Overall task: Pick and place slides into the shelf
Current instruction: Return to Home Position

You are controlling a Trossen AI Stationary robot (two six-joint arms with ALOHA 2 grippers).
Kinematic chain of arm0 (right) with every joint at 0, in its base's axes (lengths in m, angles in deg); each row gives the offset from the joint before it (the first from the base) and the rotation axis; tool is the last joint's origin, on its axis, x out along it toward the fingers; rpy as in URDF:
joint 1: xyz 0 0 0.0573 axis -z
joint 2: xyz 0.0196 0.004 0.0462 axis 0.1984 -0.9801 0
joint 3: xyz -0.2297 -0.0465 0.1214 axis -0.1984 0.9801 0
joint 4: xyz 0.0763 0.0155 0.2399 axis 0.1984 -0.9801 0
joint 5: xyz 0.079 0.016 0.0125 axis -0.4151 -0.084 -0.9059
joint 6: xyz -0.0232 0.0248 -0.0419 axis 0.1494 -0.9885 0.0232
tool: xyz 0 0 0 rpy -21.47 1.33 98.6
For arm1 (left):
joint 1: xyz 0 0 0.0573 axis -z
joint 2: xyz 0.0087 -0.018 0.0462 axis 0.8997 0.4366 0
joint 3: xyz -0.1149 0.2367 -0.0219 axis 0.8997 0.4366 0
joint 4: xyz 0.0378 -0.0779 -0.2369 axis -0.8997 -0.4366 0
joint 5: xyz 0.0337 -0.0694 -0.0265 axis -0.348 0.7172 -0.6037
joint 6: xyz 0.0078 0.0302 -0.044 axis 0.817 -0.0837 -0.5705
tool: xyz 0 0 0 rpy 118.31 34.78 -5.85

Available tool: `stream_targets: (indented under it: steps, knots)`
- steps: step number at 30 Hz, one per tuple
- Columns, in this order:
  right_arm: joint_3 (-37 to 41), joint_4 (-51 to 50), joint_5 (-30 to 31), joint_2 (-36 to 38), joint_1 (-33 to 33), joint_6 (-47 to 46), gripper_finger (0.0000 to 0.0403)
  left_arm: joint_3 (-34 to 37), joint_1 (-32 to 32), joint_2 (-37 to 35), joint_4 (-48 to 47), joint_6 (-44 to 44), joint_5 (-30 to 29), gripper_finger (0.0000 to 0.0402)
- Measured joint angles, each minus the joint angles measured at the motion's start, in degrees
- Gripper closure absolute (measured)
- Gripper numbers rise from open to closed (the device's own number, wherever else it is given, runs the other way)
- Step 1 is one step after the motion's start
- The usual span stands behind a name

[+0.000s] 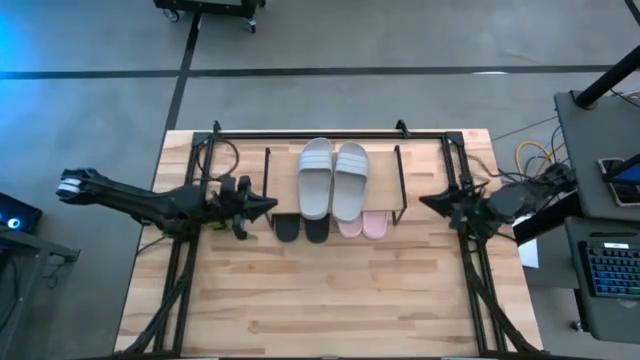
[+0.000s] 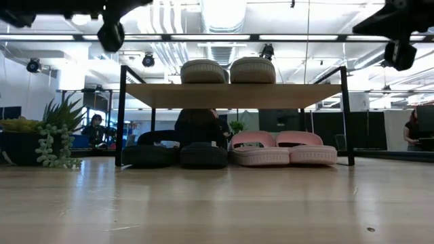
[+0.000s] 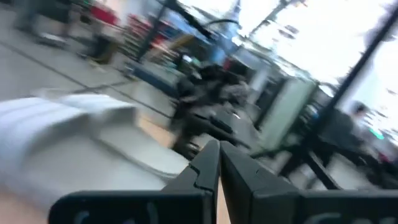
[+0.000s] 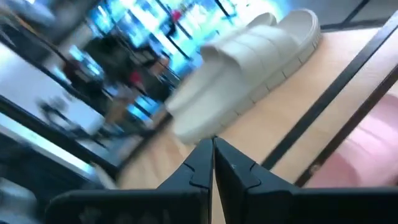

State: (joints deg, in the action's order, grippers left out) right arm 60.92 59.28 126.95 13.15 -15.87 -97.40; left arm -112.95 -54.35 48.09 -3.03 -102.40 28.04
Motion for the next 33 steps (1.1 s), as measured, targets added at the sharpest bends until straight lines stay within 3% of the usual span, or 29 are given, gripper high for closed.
stream_targets:
  steps: [3, 7, 13, 15, 19, 23, 27, 33]
  knots:
    - [1.21, -0.74, -0.41, 5.66, -0.04, -0.72, 0.0394, 2.73, -0.04, -0.31, 2.06, -1.07, -4.0, 0.0402]
    - [1.72, -2.3, -1.22, 10.38, -0.03, -3.08, 0.0394, 4.4, 0.11, -0.23, 2.21, -7.98, -2.8, 0.0402]
    - [1.72, 2.39, 4.54, 13.01, -0.03, 4.79, 0.0394, 4.11, 0.11, -0.34, 8.27, 4.52, -1.83, 0.0402]
    - [1.72, 4.4, 4.13, 13.07, -0.02, 9.06, 0.0394, 3.76, 0.09, -0.82, 10.17, 10.95, 1.22, 0.0402]
    - [1.72, 7.72, -6.64, 12.64, -0.02, 23.97, 0.0394, 5.46, -1.46, -4.45, 9.23, 13.9, 9.27, 0.0402]
    - [1.94, 8.05, -13.69, 14.33, -0.03, 28.56, 0.0394, 11.69, -3.83, -9.07, 9.31, 12.52, 17.8, 0.0402]
    - [2.16, 8.52, -17.19, 14.17, -0.04, 31.07, 0.0394, 17.24, -4.26, -14.06, 10.38, 10.71, 17.78, 0.0402]
    - [7.98, 18.39, -18.69, 14.25, -0.02, 32.95, 0.0394, 22.74, -4.46, -19.78, 10.6, 10.71, 15.67, 0.0402]
